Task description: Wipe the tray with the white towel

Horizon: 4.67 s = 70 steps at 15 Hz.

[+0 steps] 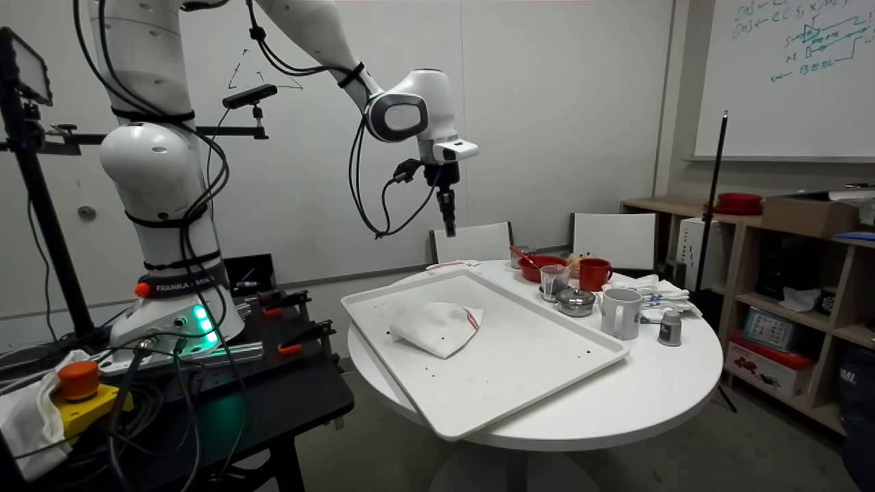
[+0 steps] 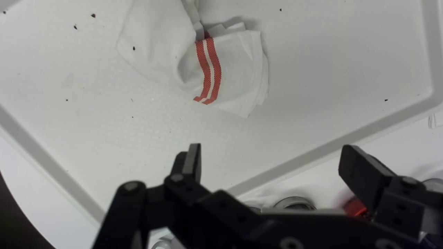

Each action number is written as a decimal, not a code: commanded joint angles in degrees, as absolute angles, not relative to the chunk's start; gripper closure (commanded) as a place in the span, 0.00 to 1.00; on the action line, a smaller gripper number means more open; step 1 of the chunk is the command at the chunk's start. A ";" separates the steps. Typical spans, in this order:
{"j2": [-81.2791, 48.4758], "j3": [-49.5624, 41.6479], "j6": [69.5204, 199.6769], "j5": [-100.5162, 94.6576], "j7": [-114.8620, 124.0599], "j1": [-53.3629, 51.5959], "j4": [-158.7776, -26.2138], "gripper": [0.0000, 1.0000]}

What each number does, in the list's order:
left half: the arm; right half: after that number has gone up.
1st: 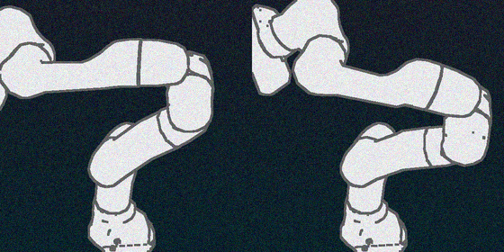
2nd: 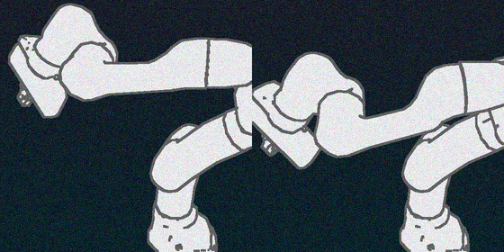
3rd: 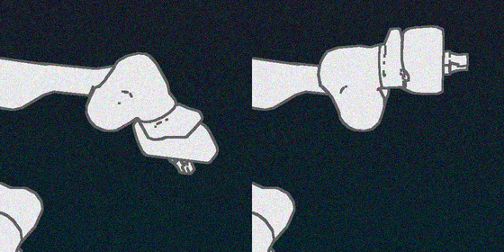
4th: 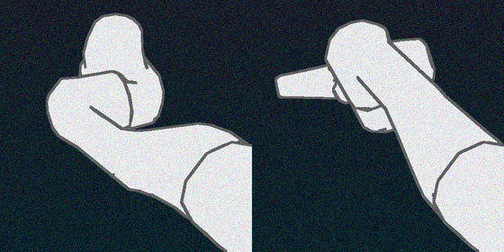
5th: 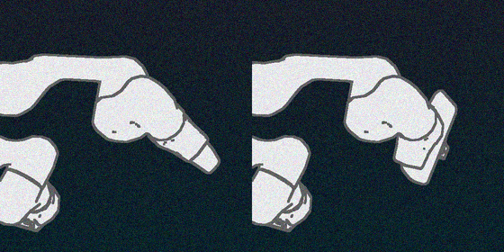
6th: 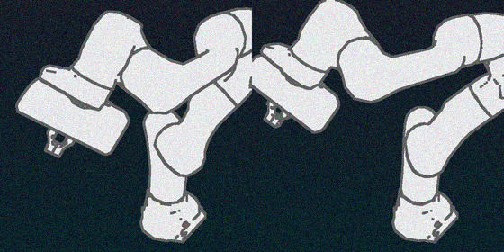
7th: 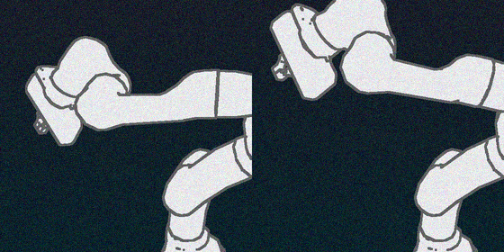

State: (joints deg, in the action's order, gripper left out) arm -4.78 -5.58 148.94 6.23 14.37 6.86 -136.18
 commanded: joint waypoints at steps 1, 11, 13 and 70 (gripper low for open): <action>-4.75 -6.00 148.75 6.24 14.37 6.44 -136.08 0.00; -14.35 -6.89 156.13 9.28 12.77 7.83 -135.74 0.00; -17.27 -7.26 158.93 9.03 12.94 7.91 -135.98 0.00; -40.14 -19.10 160.01 -29.09 21.56 -32.77 -127.04 0.96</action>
